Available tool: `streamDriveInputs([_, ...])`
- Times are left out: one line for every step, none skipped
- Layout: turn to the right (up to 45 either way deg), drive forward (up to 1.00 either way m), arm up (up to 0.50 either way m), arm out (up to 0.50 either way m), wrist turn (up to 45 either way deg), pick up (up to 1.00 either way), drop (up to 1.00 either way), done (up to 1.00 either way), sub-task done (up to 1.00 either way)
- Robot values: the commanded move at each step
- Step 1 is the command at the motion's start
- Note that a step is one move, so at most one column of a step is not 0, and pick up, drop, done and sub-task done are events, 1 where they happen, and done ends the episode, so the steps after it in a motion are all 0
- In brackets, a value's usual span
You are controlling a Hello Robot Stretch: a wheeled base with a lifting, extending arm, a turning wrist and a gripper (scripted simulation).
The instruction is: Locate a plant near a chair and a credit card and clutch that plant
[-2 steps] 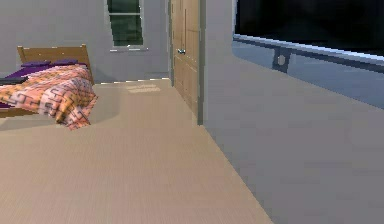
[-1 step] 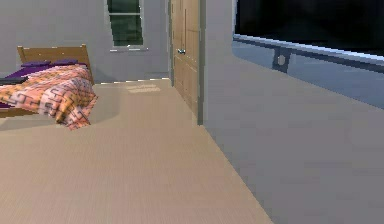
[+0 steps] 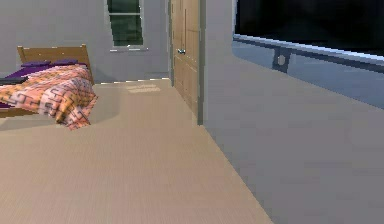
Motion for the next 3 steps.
streamDriveInputs([0.0, 0.0, 0.0, 0.0, 30.0, 0.0, 0.0, 0.0, 0.0])
streamDriveInputs([0.0, 0.0, -0.16, 0.0, 0.0, 0.0, 0.0, 0.0, 0.0])
streamDriveInputs([0.0, 0.0, 0.0, 0.0, 0.0, 1.0, 0.0, 0.0, 0.0])
